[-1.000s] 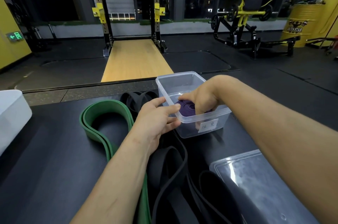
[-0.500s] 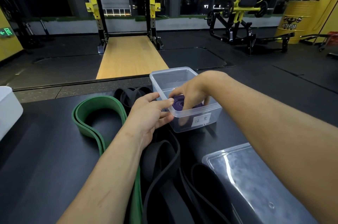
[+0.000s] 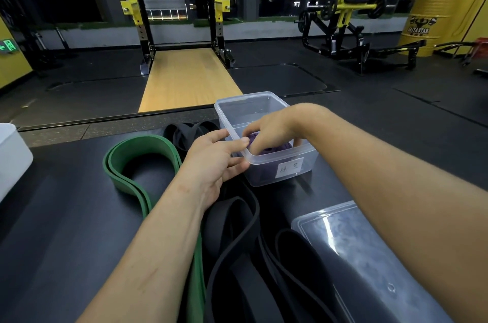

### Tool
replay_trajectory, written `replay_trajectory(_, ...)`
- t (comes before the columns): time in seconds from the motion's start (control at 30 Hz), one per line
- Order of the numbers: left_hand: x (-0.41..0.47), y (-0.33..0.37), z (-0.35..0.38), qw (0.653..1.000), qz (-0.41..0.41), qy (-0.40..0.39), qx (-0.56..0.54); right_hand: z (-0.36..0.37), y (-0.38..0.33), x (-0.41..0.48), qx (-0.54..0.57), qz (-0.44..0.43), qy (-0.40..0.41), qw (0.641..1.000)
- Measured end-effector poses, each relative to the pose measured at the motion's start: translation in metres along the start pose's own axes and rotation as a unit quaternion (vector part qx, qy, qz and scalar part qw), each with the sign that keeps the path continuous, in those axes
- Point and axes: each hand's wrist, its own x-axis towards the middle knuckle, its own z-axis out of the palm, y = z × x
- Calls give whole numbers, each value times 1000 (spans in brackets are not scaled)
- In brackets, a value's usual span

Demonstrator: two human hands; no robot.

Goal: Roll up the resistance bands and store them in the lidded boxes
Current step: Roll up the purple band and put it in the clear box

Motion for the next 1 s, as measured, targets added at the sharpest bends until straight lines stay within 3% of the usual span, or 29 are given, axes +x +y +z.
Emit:
replay_trajectory(0.2,-3,2,3,1000,0,-7,-1,1,13,-9,60,-4,11,998)
replay_trajectory(0.4,-4,2,3,1000,-5,0,1,6,13,-8,32,-11,29,999)
replay_trajectory(0.6,-4,4,2,1000,-6,-5,25,8,15,-6,36,58,57,996)
replay_trajectory(1.0,-6,6,0,999,-28,-7,18,11,10,2,15,54,64,996)
